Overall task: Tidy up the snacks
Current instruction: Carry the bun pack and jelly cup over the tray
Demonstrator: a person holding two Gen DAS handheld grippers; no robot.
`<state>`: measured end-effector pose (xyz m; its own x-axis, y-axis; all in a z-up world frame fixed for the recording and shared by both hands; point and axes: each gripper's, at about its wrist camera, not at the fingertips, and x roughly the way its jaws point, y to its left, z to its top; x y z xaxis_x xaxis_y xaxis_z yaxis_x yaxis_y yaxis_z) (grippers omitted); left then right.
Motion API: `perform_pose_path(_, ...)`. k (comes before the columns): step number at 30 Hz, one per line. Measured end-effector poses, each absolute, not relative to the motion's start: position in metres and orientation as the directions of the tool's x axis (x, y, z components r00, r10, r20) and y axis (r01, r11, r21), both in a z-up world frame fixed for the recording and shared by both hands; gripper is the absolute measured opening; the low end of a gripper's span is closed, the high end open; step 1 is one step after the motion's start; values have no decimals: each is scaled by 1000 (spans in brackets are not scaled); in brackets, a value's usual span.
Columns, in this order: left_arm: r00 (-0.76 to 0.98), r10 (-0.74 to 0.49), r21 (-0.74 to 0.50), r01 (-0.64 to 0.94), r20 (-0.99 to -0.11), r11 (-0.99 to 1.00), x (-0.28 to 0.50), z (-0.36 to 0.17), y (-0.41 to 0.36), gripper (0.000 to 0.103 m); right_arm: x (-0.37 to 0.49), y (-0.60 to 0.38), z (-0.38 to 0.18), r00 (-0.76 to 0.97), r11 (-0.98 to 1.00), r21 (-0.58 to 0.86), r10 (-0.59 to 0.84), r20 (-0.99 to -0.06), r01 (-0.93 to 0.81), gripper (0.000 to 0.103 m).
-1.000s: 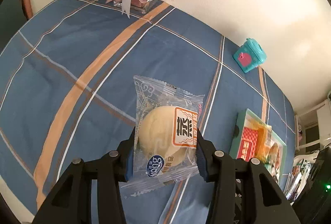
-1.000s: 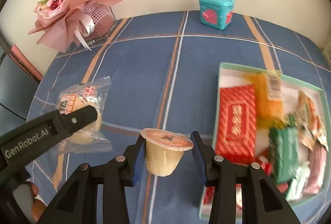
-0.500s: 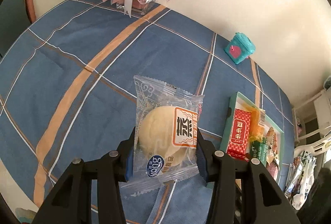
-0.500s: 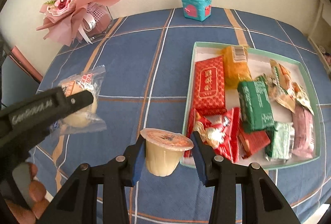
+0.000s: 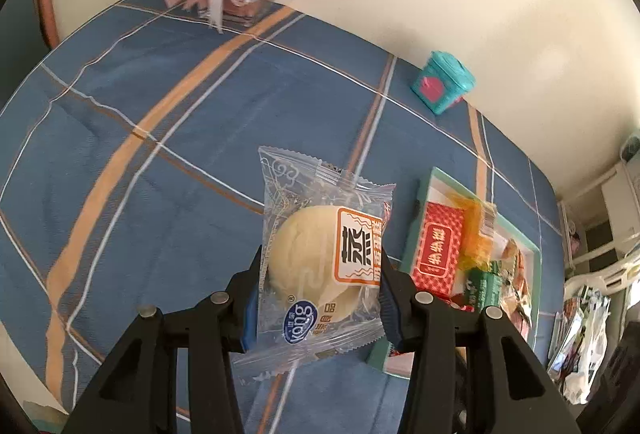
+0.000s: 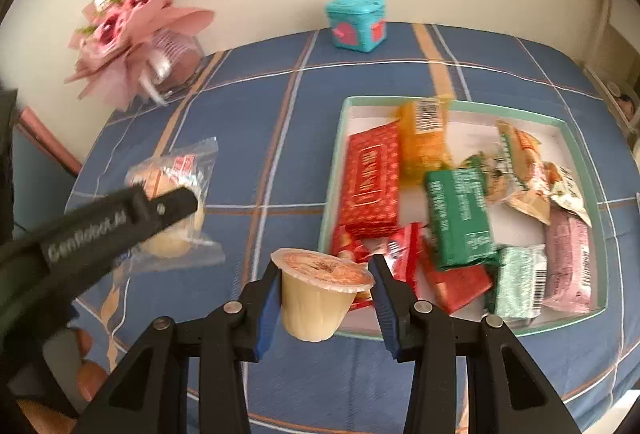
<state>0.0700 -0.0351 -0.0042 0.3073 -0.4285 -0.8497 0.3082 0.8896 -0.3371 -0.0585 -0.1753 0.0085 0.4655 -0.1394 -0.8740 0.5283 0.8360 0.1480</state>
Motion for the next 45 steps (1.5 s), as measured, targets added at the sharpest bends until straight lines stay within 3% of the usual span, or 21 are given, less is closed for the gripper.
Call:
perform_pose_path(20, 240, -522, -304, 591, -818, 747, 15, 5, -150, 50, -133, -305, 4, 418, 632, 192, -230, -879, 750, 45)
perform_pose_path(28, 273, -486, -252, 594, -830, 764, 24, -5, -166, 50, -139, -321, -3, 410, 620, 192, -231, -882, 761, 45)
perform_pose_path(45, 223, -507, -266, 642, -833, 719, 14, -16, -196, 50, -132, -326, -2, 407, 639, 165, -252, -878, 751, 45)
